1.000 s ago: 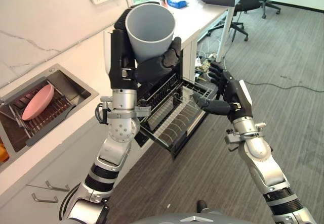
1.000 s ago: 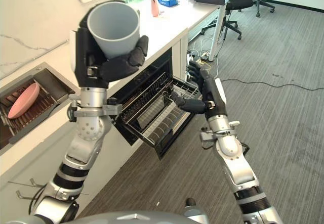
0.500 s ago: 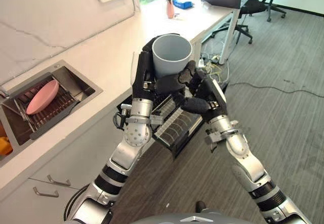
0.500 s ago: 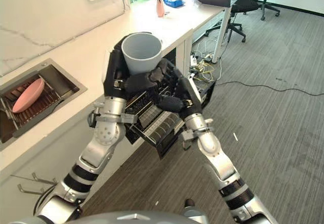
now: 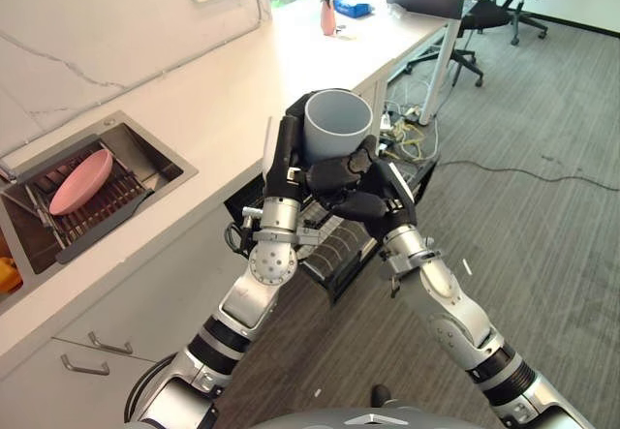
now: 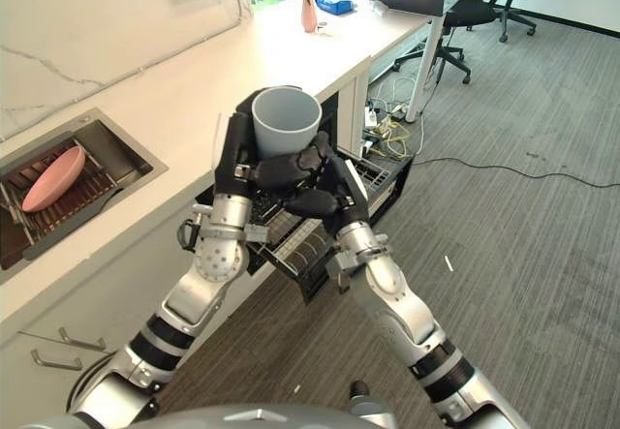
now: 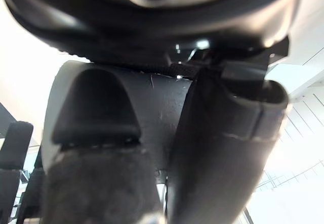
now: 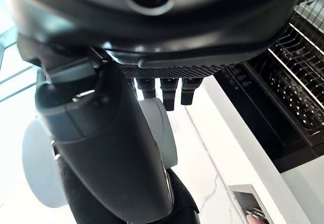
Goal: Place the dishes in the dishwasher.
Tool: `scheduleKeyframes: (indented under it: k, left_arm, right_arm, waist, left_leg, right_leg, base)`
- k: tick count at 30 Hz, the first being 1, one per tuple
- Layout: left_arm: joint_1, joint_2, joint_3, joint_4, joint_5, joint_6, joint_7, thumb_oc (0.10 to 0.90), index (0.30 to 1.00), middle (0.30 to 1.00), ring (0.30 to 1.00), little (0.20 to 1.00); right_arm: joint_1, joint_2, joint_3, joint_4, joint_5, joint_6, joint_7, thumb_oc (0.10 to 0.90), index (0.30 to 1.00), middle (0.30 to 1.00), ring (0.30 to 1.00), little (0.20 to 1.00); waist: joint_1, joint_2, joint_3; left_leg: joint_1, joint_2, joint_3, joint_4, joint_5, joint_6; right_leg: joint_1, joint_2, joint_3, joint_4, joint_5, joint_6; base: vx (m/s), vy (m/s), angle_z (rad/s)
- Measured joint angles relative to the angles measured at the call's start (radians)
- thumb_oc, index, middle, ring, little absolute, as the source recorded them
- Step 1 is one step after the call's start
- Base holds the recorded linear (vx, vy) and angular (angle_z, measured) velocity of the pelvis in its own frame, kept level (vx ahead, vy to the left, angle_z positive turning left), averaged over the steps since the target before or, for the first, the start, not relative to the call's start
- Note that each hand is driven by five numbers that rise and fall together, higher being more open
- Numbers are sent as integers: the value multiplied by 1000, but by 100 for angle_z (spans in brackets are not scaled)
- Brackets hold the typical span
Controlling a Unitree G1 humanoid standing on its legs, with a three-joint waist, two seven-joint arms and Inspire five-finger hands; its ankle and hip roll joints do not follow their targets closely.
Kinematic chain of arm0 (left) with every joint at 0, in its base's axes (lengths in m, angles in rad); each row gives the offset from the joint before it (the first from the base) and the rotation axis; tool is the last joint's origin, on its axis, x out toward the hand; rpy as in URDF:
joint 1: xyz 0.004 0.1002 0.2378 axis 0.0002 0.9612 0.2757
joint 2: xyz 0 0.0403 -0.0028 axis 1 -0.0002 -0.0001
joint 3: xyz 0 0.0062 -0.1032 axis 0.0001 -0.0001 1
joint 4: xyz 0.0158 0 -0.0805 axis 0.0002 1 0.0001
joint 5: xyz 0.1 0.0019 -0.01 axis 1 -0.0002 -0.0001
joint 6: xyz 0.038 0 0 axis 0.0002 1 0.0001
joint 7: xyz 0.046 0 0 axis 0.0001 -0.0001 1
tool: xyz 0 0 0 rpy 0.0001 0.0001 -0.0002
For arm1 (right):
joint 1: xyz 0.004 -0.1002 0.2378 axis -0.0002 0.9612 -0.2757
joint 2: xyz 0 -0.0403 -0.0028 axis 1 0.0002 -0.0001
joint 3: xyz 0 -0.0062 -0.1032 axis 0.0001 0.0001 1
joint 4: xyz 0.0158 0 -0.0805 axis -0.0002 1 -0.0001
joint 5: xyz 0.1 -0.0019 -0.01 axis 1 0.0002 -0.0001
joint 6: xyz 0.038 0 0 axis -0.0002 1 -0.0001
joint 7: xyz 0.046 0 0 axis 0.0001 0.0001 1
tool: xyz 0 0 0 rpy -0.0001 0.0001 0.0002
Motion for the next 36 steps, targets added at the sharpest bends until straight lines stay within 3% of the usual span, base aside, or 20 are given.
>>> scheduleKeyframes:
  k: [6, 7, 8, 9, 11, 12, 26, 27, 28, 29, 30, 36]
  left_arm:
    - [0, -6, -13, 21, 16, -2, 0, 400, 300, 300, 300, 300]
    - [0, -8, -17, 27, 16, -5, 0, 400, 300, 300, 300, 300]
    - [0, -8, -17, 27, 16, -5, 0, 400, 300, 300, 300, 300]
    - [0, -8, -26, 35, 16, -6, 1, 400, 300, 300, 300, 300]
    - [0, -8, -28, 35, 16, -6, 1, 400, 300, 300, 300, 300]
    - [-1, -9, -27, 35, 16, -7, 1, 400, 300, 300, 300, 300]
    - [-9, -10, -34, 61, 12, -14, -1, 400, 300, 300, 300, 300]
    - [-9, -10, -34, 60, 10, -15, -1, 425, 338, 338, 338, 338]
    - [-9, -10, -34, 58, 6, -14, -1, 543, 514, 514, 514, 514]
    - [-9, -8, -35, 57, 4, -14, -1, 744, 815, 815, 815, 815]
    - [-9, -8, -37, 56, 3, -14, -3, 800, 900, 900, 900, 900]
    - [16, -9, -45, 50, -11, -27, -32, 800, 900, 900, 900, 900]
  right_arm:
    - [0, 18, 18, 0, 15, 0, -47, 800, 900, 900, 900, 900]
    - [0, 24, 18, 0, 15, 0, -62, 737, 806, 806, 806, 806]
    - [0, 24, 18, 0, 15, 0, -62, 737, 806, 806, 806, 806]
    - [0, 27, 19, 0, 33, 0, -85, 488, 432, 432, 432, 432]
    - [0, 30, 19, 0, 35, 0, -96, 488, 432, 432, 432, 432]
    - [0, 33, 21, 1, 40, 0, -103, 400, 300, 300, 300, 300]
    - [4, 50, 35, 3, 28, -1, -166, 400, 300, 300, 300, 300]
    - [4, 50, 35, 3, 18, -1, -169, 400, 300, 300, 300, 300]
    - [6, 50, 34, 3, 9, -1, -170, 400, 300, 300, 300, 300]
    - [8, 50, 34, 3, 3, -2, -170, 400, 300, 300, 300, 300]
    - [10, 50, 34, 3, 2, -5, -170, 400, 300, 300, 300, 300]
    - [22, -5, 16, 2, -50, -4, -170, 400, 300, 300, 300, 300]
  waist:
    - [1, 0, 0]
    - [2, 0, 0]
    - [2, 0, 0]
    - [3, 0, 0]
    - [6, 0, 0]
    - [5, 0, 0]
    - [18, 2, -3]
    - [19, 2, -3]
    - [19, 2, -3]
    - [21, 2, -3]
    - [22, 2, -3]
    - [25, 2, -3]
  left_leg:
    - [7, 0, -1, 0, 0, 0]
    - [8, 0, -1, 0, 0, 0]
    - [8, 0, -1, 0, 0, 0]
    - [13, 0, -1, 0, 0, 0]
    - [13, 0, -1, 0, 0, 0]
    - [13, 0, -1, 0, 0, 0]
    - [17, 0, -22, 0, 2, 2]
    - [17, 0, -23, 0, 2, 2]
    - [17, 0, -24, 0, 3, 2]
    - [17, 0, -25, 0, 4, 2]
    - [17, 0, -26, 0, 4, 2]
    - [14, 0, -32, 0, 6, 2]
  right_leg:
    - [7, 0, 0, 0, 0, 0]
    - [9, 0, 0, 0, 0, 0]
    - [9, 0, 0, 0, 0, 0]
    - [13, 0, 0, 0, 0, 0]
    - [13, 0, 0, 0, 0, 0]
    - [13, 0, 0, 0, 0, 0]
    - [28, -1, -20, 0, -1, -1]
    - [28, -1, -21, 0, -1, -1]
    - [28, -1, -22, 0, -1, -1]
    - [29, -2, -24, 0, -1, -1]
    - [29, -2, -25, 0, -1, -1]
    - [30, -2, -29, 0, -1, -1]
  base:
    - [0, 0, 0]
    - [0, 0, 0]
    - [0, 0, 0]
    - [0, 0, 0]
    - [0, 0, 0]
    - [0, 0, 0]
    - [-4, -2, 3]
    - [-5, -6, 6]
    - [-4, -6, 3]
    - [0, -8, 3]
    - [0, 0, 0]
    - [2, -1, 1]
